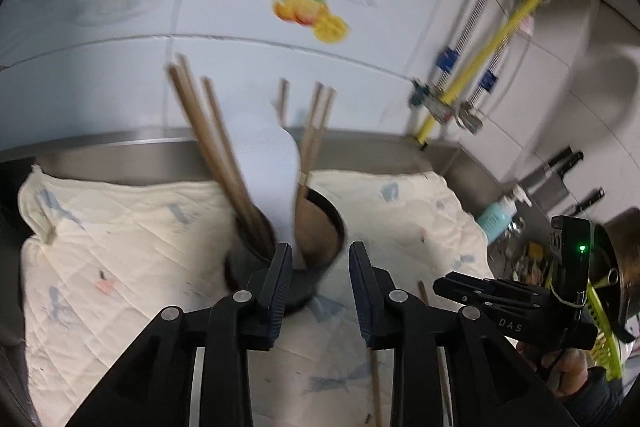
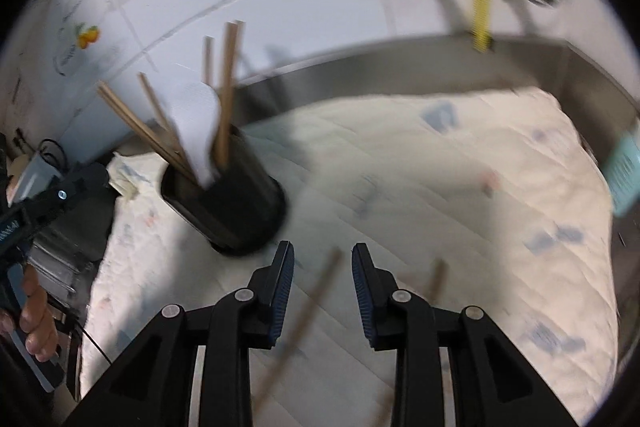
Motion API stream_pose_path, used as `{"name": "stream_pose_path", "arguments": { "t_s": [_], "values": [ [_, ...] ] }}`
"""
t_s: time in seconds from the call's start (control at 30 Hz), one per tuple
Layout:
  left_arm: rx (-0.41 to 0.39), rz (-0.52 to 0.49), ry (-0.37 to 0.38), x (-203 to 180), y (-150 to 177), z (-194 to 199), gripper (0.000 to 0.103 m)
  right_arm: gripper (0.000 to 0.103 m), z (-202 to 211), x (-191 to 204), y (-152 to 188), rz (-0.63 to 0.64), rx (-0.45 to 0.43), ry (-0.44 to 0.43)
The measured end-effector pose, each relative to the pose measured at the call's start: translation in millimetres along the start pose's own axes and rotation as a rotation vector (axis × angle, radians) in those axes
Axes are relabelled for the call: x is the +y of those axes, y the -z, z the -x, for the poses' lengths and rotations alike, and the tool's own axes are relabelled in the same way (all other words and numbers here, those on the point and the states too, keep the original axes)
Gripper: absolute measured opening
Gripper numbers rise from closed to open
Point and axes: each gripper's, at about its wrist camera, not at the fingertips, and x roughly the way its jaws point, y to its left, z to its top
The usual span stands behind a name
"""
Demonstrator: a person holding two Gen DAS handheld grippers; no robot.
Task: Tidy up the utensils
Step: 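Open the right gripper and withdraw both tools toward the loose chopsticks, then grasp a loose chopstick with the right gripper while the left gripper grasps another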
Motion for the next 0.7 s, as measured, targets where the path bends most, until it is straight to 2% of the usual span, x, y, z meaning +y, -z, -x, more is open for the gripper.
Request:
{"name": "stream_pose_path", "arguments": {
  "t_s": [0.07, 0.33, 0.53, 0.7],
  "values": [
    [0.025, -0.02, 0.018, -13.0, 7.9, -8.8, 0.032, 0.033, 1.3, -16.0, 11.1, -0.024, 0.021, 0.034],
    [0.166, -0.085, 0.072, -53.5, 40.2, -56.3, 0.032, 0.033, -14.0, -40.9, 39.2, -0.093, 0.094, 0.066],
    [0.268, -0.11, 0.079, -63.3, 59.5, -95.6, 0.032, 0.033, -28.7, -49.7, 38.8, -0.125, 0.104, 0.061],
    [0.312, -0.124, 0.069, -66.1, 68.7, -118.9, 0.032, 0.032, -45.1, -52.2, 30.9, -0.12, 0.114, 0.063]
  ]
}}
